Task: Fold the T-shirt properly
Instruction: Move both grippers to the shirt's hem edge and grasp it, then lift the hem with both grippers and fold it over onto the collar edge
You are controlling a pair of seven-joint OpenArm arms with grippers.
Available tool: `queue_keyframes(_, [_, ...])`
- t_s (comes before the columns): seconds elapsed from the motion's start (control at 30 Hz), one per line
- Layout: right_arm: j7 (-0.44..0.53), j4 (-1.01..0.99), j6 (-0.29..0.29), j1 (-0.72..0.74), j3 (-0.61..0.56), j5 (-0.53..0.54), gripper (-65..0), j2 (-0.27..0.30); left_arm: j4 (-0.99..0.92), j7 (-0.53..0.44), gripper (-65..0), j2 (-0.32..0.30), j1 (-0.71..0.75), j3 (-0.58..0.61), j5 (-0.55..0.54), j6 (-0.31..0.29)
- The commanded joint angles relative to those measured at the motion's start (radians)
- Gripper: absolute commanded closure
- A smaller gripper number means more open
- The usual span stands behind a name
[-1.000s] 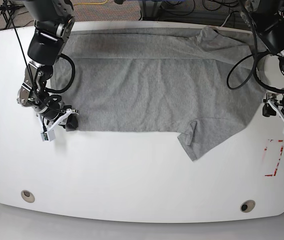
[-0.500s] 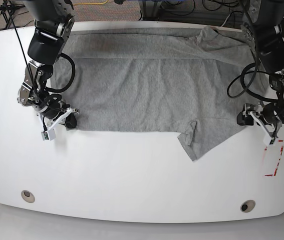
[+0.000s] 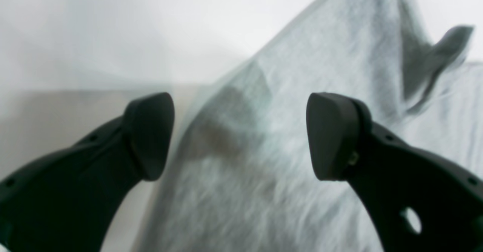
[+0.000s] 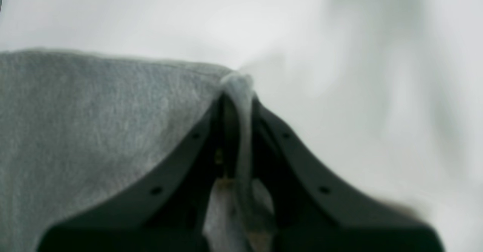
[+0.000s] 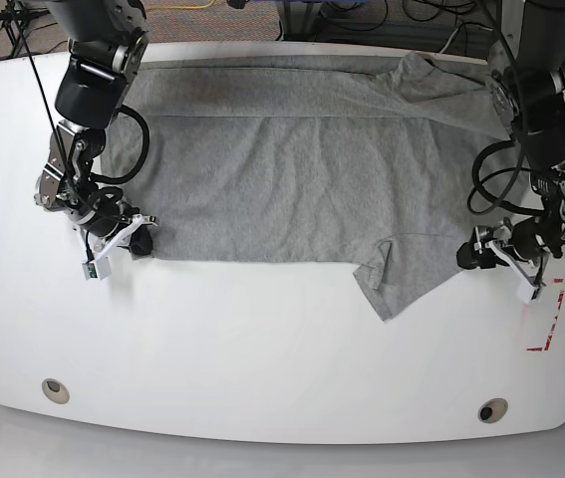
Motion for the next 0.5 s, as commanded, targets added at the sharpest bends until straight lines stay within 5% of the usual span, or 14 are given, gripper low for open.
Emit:
queue_keyframes(0.0, [-0.016, 0.01, 0.001, 0.012, 0.0, -0.009, -1.6, 0.011, 0.001, 0.03, -51.8, 0.022, -0.009, 0.005, 0.013, 0.002])
queue_keyframes(0.13, [-0.016, 0.01, 0.001, 0.012, 0.0, -0.009, -1.6, 0.011, 0.001, 0.042, -50.8, 0.03, -0.015, 0.013, 0.013, 0.002])
queue_keyframes(0.33, [-0.016, 0.012, 0.001, 0.014, 0.0, -0.009, -1.6, 0.013, 0.001, 0.103, -39.4, 0.033, -0.017, 0.088, 0.011, 0.002])
queue_keyframes(0.47, [-0.016, 0.012, 0.001, 0.014, 0.0, -0.009, -1.6, 0.016, 0.001, 0.102, -39.2, 0.033, -0.009, 0.108, 0.011, 0.002])
